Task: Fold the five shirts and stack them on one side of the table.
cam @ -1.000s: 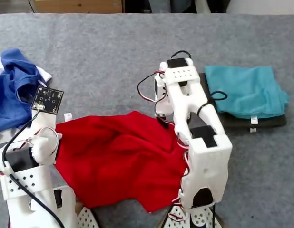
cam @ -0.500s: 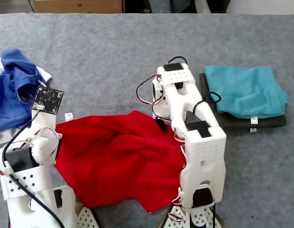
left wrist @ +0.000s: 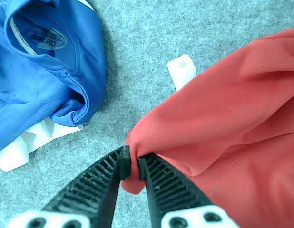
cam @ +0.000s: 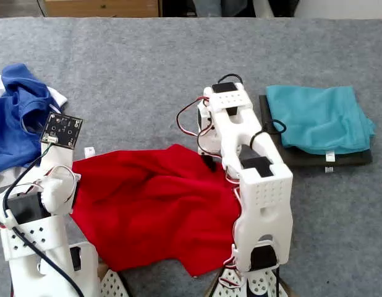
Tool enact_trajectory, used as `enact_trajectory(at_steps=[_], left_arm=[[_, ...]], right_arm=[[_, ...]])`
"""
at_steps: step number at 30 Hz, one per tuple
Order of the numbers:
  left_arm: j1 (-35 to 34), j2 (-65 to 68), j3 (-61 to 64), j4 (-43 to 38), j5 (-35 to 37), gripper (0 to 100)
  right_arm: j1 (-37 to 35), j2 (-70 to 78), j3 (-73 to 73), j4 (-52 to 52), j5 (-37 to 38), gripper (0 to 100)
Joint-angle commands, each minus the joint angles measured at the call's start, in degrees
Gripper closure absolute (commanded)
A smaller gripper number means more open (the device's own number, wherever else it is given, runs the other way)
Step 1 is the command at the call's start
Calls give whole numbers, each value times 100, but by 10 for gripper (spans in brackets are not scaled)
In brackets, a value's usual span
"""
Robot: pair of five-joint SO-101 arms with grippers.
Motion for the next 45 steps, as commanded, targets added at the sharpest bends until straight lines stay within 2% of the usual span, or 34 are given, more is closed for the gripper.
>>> enact_trajectory(at_steps=[1, 7, 12, 18, 24, 28, 36, 42, 45], left_arm=[[31, -9, -22, 26, -9, 971], [22, -18, -22, 35, -9, 971], [22, -26, -22, 35, -9, 971], [22, -35, -84, 9, -9, 971], [22, -35, -488, -9, 9, 971], [66, 9, -1235, -44, 598, 971], [57, 9, -3301, -809, 1855, 971], [277, 26, -4919, -774, 2303, 971], [295, 9, -5560, -642, 2462, 971]], right_arm=[[-53, 101, -171, -53, -18, 979], [-114, 92, -901, 62, 26, 983], [-141, 92, -1754, 97, 422, 983], [-132, 92, -3125, 862, 659, 983], [-26, -470, -3943, 914, 879, 984], [-9, -1385, -3996, 914, 870, 984], [97, -3653, -4347, 756, 870, 985], [466, -4848, -5253, -193, 853, 985], [492, -5262, -5657, -659, 580, 985]])
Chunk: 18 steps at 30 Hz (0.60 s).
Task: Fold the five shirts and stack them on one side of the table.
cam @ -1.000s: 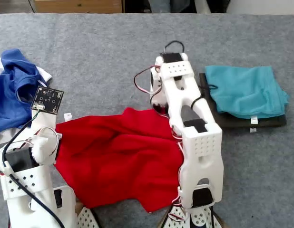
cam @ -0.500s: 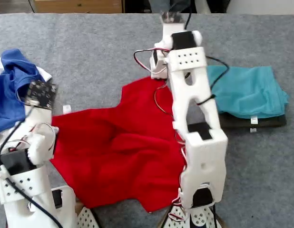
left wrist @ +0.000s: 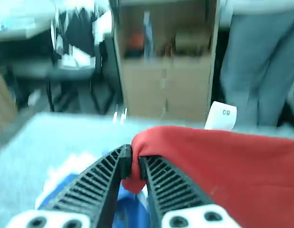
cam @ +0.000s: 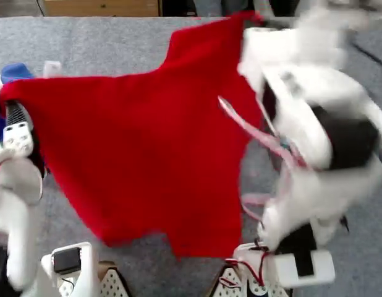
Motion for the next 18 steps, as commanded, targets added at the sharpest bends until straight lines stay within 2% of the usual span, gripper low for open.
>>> enact_trajectory(at_steps=[1, 7, 15, 18], left_arm=[[75, 44, -1059, 141, 211, 971], [75, 44, -2624, 1046, 176, 971], [66, 0, -3925, 2769, -97, 971], [66, -26, -3864, 2989, -105, 971]], right_arm=[[105, -593, -567, -580, -202, 985], [114, -1200, -804, -1363, -167, 985], [114, -2105, -743, -2084, 466, 985], [114, -2114, -690, -2057, 642, 985]])
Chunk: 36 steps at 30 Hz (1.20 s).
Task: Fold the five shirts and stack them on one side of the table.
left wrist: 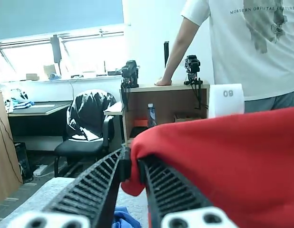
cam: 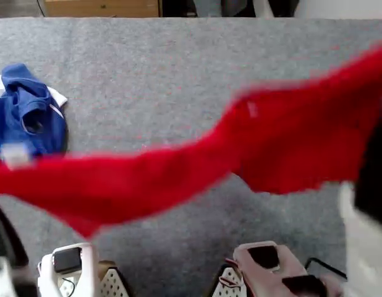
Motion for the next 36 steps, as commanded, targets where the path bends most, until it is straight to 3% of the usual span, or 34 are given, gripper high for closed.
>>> enact_trajectory(at_steps=[1, 5, 8, 11, 15, 17, 19, 23, 27, 36], left_arm=[[57, 18, 171, 193, -53, 971], [101, 18, 1455, 149, -53, 971], [119, 70, 3116, -589, -53, 971], [127, 70, 5429, -2462, -53, 971], [286, 273, 8347, -6215, -62, 970], [365, 615, 9042, -7754, -149, 970], [514, 1108, 9086, -8440, -290, 970], [602, 2338, 7943, -8413, -316, 970], [602, 3666, 6527, -7815, -316, 970], [541, 5187, 4664, -6602, -308, 970]], right_arm=[[70, 40, 303, -62, 158, 985], [-70, 418, 1991, 589, 123, 985], [-141, 822, 3415, 536, 185, 985], [-149, 1314, 4646, -220, 141, 985], [-149, 2149, 5701, -1802, 132, 985], [-149, 2686, 5842, -2497, 132, 985], [-141, 3248, 5675, -2980, 132, 985], [-79, 4259, 4505, -3226, 132, 985], [-35, 5174, 2941, -3156, 149, 985], [202, 6782, -13, -1486, 158, 985]])
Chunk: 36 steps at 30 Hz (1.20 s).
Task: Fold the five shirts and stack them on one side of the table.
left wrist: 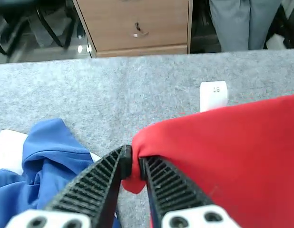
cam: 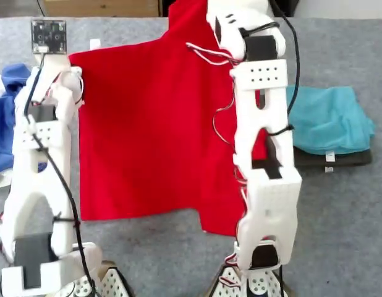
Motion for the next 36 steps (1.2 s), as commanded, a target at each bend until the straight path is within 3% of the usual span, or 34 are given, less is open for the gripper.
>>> enact_trajectory(at_steps=[1, 6, 11, 14, 17, 21, 29, 36], left_arm=[[-13, 70, -664, 334, -26, 970], [40, 70, -646, 949, -53, 971], [101, 70, -646, 2092, -53, 971], [391, 70, -646, 3068, -62, 971], [848, 70, -303, 3596, -114, 971], [1147, 62, 637, 3569, -448, 971], [611, -501, 1956, 2971, -501, 971], [1244, -1811, 3292, 2936, -466, 971]], right_arm=[[176, 321, -1288, 659, 35, 985], [273, 778, -2343, 2224, 44, 985], [343, 1015, -3116, 4062, 193, 984], [360, 1138, -3371, 5020, 1090, 984], [475, 1200, -2949, 4993, 1873, 985], [466, 637, -1534, 5011, 2242, 985], [765, -1657, 3020, 4378, 2796, 985], [1363, -3363, 5974, 3358, 3349, 985]])
